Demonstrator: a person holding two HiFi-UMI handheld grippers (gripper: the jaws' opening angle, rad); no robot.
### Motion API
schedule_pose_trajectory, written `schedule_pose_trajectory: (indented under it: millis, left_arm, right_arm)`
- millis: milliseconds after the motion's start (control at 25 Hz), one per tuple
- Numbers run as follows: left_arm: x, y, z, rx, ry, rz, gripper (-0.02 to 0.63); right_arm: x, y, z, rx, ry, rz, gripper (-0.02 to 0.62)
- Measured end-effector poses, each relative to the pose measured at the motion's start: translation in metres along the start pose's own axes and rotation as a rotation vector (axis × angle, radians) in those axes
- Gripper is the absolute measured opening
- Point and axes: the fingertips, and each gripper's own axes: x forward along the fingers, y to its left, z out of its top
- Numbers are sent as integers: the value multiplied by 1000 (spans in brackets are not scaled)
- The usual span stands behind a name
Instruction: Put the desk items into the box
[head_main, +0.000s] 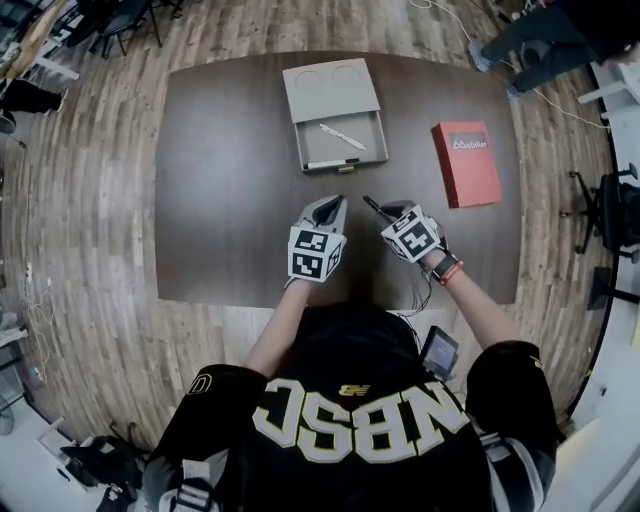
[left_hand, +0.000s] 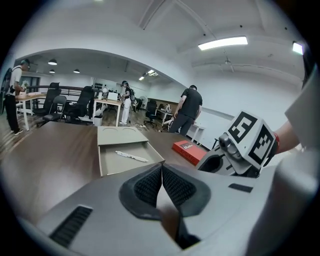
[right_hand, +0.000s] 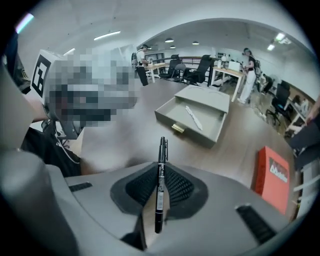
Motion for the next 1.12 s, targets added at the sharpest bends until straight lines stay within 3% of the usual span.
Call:
schedule_pose_trajectory:
  millis: [240, 480, 1120]
  left_arm:
    - [-6, 27, 4, -44, -3, 21, 17]
    - [-10, 56, 3, -90, -7, 63, 17]
    - [8, 106, -3, -192, 13, 140, 17]
  right_arm:
    - [7, -16, 42, -112, 31, 44, 51]
    - [23, -45, 98, -260, 35, 19, 51]
    - [119, -84, 157, -351, 44, 105, 51]
